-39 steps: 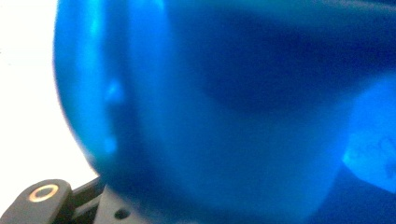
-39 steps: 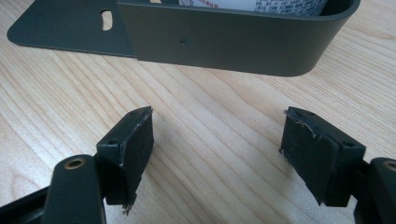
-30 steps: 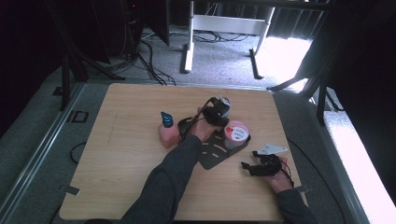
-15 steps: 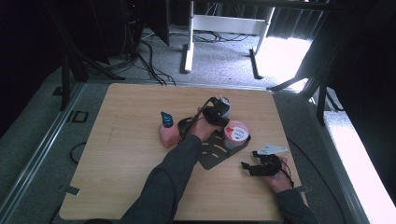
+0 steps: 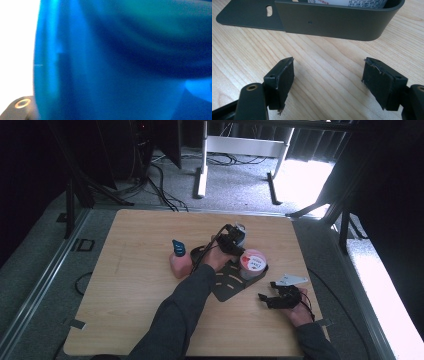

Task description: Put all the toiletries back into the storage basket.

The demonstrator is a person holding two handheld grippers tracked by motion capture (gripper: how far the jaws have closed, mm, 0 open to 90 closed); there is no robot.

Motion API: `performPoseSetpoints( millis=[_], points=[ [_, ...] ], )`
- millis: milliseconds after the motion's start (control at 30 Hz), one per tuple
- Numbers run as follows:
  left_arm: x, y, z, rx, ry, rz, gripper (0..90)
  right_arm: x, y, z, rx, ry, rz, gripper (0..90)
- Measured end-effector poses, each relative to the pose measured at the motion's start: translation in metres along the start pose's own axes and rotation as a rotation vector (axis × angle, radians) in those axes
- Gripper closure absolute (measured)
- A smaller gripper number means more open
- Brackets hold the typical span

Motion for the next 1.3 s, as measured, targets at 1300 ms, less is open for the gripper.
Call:
performPoseSetpoints(
  millis=[1300],
  points=[
    [0.0050,0.0064,-0.0008,0.068,0.053,-0.060,44.5,0.0000,-0.0001,0.0003,0.003,0.002,0.001,25.0]
  ],
)
Point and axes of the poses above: each handheld gripper's, and its own axes: y roughly backward along the jaws, x roughly out of its underside, z roughly to its left, the point moved 3 cm from there along -y, roughly forward along the jaws, and after that the axes turned 8 degrees about z, right-handed, at the moved point
